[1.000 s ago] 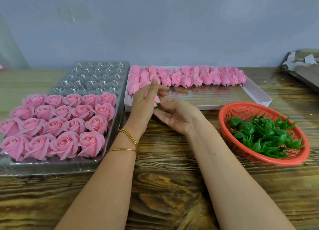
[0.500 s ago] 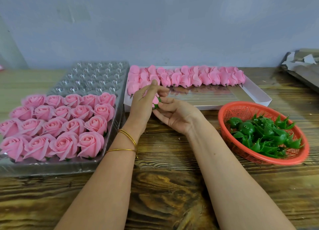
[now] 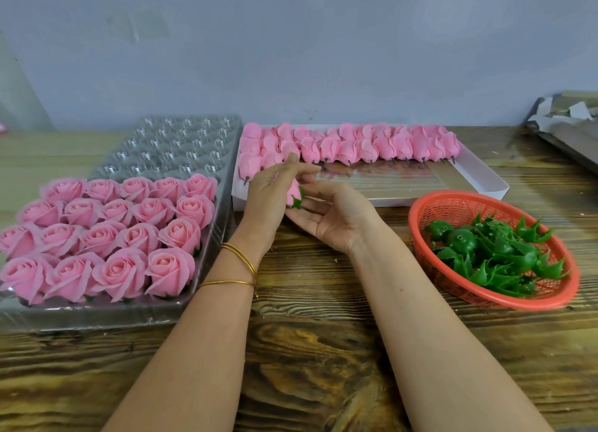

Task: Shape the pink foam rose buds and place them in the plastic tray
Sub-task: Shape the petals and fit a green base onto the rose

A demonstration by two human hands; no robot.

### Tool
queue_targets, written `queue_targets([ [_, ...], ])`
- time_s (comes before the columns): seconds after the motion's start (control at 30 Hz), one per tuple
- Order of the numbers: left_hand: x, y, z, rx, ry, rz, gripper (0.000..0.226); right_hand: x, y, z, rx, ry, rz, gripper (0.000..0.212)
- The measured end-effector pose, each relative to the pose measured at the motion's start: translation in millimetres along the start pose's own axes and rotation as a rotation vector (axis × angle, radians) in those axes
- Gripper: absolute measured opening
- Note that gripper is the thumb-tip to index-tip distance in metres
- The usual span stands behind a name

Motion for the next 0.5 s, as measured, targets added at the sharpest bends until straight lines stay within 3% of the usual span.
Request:
queue_targets([
  [0.33,-10.4,-5.1,-2.4,0.001,0.125,0.055,0.038,2.6,1.7,6.0,0.098,-0.161,-0.068,0.013],
  [0.5,-8.9,-4.4,-0.8,0.007,0.129,0.077,0.038,-0.1,1.5,8.0,0.135,-0.201,-0.018,0.013],
])
Point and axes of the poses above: each hand's wrist, its own y-axis towards the middle knuckle, its own x-axis out of the back of the hand, z = x × y, the point moved 8 cm from there along y, towards the middle knuckle, and after that the axes turned 12 degrees about x, right-handed, at the moved point
